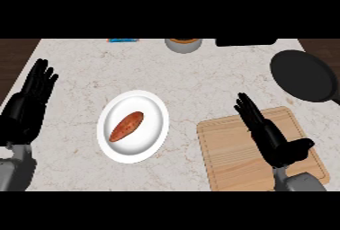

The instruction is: Pick the bell pepper from the cutting board and place it in the pan

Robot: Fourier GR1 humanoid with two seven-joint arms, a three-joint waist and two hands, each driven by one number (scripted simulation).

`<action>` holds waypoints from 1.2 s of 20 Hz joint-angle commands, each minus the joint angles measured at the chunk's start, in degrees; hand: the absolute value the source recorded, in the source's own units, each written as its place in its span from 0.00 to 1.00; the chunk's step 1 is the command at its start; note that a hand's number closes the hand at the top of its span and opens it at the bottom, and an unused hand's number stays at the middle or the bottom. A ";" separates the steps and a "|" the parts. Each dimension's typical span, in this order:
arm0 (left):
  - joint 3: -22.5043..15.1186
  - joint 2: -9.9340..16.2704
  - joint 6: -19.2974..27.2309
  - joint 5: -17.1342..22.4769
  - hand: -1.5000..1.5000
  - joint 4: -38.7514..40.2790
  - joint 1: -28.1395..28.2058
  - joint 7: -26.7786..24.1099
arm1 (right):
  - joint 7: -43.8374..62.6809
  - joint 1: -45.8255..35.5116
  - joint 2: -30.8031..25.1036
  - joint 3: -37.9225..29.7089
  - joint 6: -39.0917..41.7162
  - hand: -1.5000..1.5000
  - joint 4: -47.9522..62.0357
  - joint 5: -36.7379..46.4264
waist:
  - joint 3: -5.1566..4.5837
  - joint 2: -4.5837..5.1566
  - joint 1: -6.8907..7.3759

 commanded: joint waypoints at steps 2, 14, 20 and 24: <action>-4.09 -2.95 -1.56 0.93 0.50 -0.92 0.64 2.68 | -6.82 -3.91 -6.77 4.93 7.24 1.00 -2.72 9.38 | -0.76 1.33 2.38; -12.23 -11.61 -4.83 5.48 0.50 4.19 1.25 9.17 | -43.50 -15.88 -22.30 9.93 -0.22 0.00 -5.39 42.41 | -0.56 2.00 2.04; -12.63 -10.30 -5.41 4.87 0.50 0.92 7.54 7.50 | -29.75 -15.74 -32.90 17.38 -3.02 0.00 -7.55 67.18 | -0.97 0.64 1.70; -13.54 -11.59 -4.43 4.47 0.50 0.79 7.77 7.89 | -18.64 -16.58 -35.45 21.00 -4.51 0.00 -8.67 84.46 | -1.00 0.26 1.05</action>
